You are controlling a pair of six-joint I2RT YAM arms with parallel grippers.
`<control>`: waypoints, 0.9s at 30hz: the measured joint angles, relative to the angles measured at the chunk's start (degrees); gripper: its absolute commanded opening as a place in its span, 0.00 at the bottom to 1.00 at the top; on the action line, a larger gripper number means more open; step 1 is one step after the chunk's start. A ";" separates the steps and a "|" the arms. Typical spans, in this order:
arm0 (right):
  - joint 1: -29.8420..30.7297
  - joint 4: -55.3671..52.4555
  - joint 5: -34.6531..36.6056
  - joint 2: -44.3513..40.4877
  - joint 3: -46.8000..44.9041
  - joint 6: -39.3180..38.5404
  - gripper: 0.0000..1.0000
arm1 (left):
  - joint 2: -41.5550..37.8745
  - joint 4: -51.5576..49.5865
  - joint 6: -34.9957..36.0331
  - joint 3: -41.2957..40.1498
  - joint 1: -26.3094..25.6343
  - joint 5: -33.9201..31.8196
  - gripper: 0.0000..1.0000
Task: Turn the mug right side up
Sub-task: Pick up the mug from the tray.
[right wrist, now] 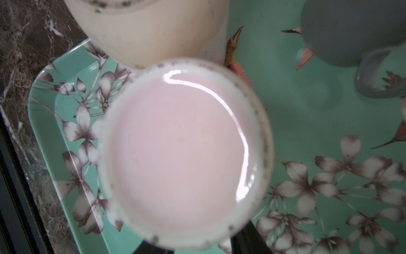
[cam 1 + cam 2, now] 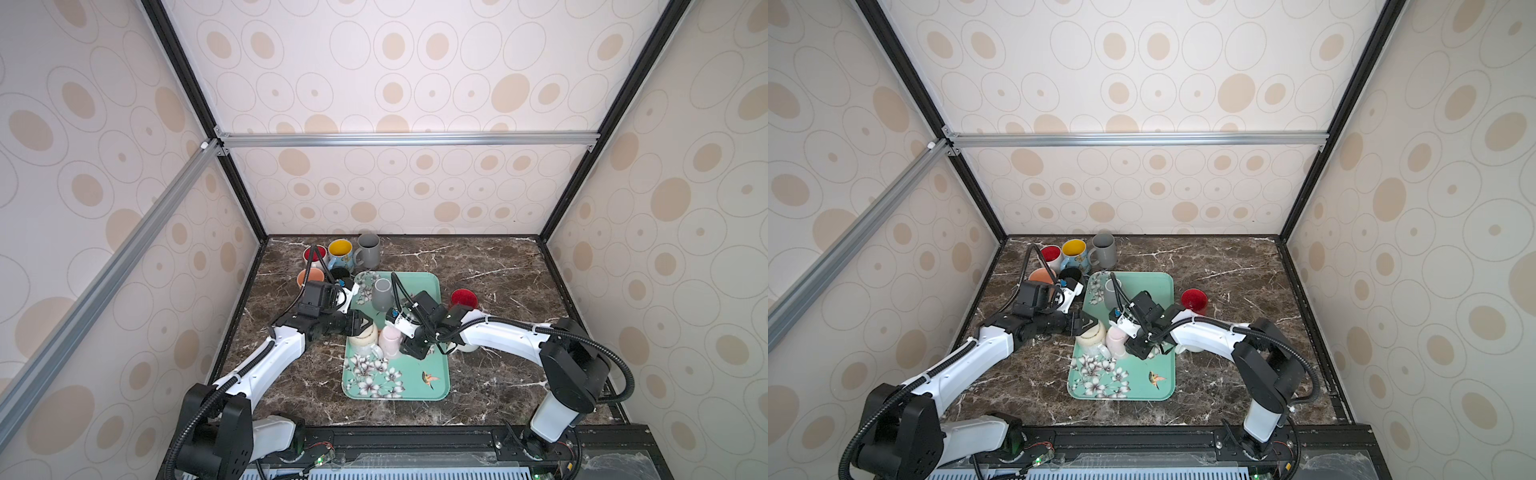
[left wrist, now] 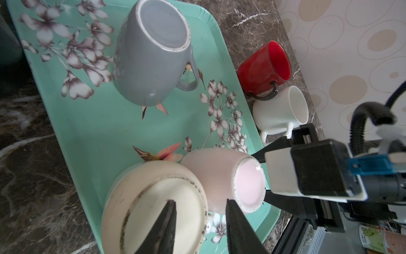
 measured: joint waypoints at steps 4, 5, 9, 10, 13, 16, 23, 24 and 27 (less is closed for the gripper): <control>0.04 1.03 0.31 0.50 -0.57 0.48 0.37 | 0.07 -0.02 -0.28 0.07 0.00 0.00 0.38; 0.07 1.25 0.44 0.50 -0.83 0.63 0.35 | 0.15 -0.04 -0.31 0.15 0.00 0.00 0.38; 0.22 2.54 0.98 0.48 -1.88 1.14 0.30 | 0.50 -0.07 -0.35 1.07 0.00 -0.07 0.38; 0.24 2.75 1.11 0.46 -2.10 1.20 0.28 | 0.63 -0.07 -0.37 1.25 0.00 -0.09 0.38; 0.28 3.54 1.60 0.26 -2.73 1.29 0.25 | 0.90 -0.07 -0.37 1.68 0.00 -0.15 0.38; 0.33 4.13 2.23 -0.13 -3.28 1.18 0.22 | 0.92 -0.04 -0.42 1.84 0.00 -0.15 0.38; 0.33 4.94 3.21 -1.07 -4.31 1.62 0.14 | 0.92 -0.04 -0.74 1.84 0.00 -0.22 0.38; 0.33 5.09 3.43 -1.36 -4.66 1.75 0.13 | 0.92 -0.04 -0.76 1.84 0.00 -0.28 0.38; 0.35 5.55 3.93 -2.38 -5.90 2.38 0.10 | 0.92 -0.07 -0.79 1.84 0.00 -0.52 0.38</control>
